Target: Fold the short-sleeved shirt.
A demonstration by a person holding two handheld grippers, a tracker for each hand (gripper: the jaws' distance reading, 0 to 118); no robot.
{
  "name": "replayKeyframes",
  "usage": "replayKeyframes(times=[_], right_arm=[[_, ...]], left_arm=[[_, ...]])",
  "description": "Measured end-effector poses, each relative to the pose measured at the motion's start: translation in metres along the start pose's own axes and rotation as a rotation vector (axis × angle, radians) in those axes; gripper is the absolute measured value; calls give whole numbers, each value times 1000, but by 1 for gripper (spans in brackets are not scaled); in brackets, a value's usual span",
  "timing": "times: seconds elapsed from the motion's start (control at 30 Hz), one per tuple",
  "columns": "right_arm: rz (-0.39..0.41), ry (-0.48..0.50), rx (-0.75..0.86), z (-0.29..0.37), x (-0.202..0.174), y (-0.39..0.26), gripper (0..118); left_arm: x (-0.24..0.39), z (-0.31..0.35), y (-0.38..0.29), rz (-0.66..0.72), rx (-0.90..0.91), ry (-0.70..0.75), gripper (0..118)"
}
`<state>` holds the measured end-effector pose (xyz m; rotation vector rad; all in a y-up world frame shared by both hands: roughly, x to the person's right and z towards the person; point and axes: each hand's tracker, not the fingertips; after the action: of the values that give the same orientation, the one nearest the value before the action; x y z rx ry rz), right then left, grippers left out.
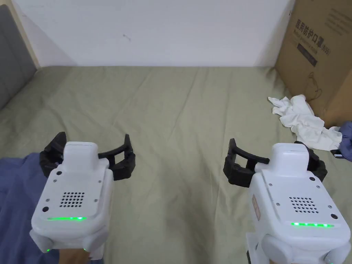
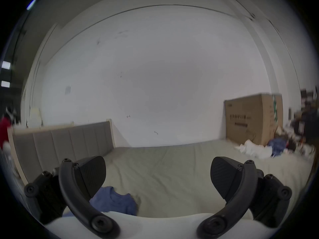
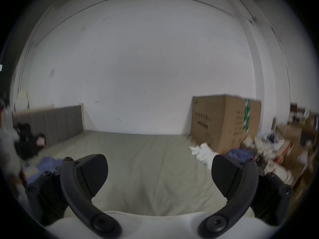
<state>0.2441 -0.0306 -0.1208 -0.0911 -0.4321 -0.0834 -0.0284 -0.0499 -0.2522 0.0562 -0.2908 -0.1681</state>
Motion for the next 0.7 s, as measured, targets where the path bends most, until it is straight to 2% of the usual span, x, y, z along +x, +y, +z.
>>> replayKeyframes(times=[0.03, 0.3, 0.7], right_arm=[[-13, -11, -12, -1, 1, -3, 118], [58, -38, -22, -1, -2, -9, 118], [73, -32, -21, 0, -2, -6, 118]], left_arm=[[1, 1, -2, 26, -6, -10, 118], [-2, 1, -2, 85, -21, -47, 118], [-3, 1, -3, 97, -19, -42, 118]])
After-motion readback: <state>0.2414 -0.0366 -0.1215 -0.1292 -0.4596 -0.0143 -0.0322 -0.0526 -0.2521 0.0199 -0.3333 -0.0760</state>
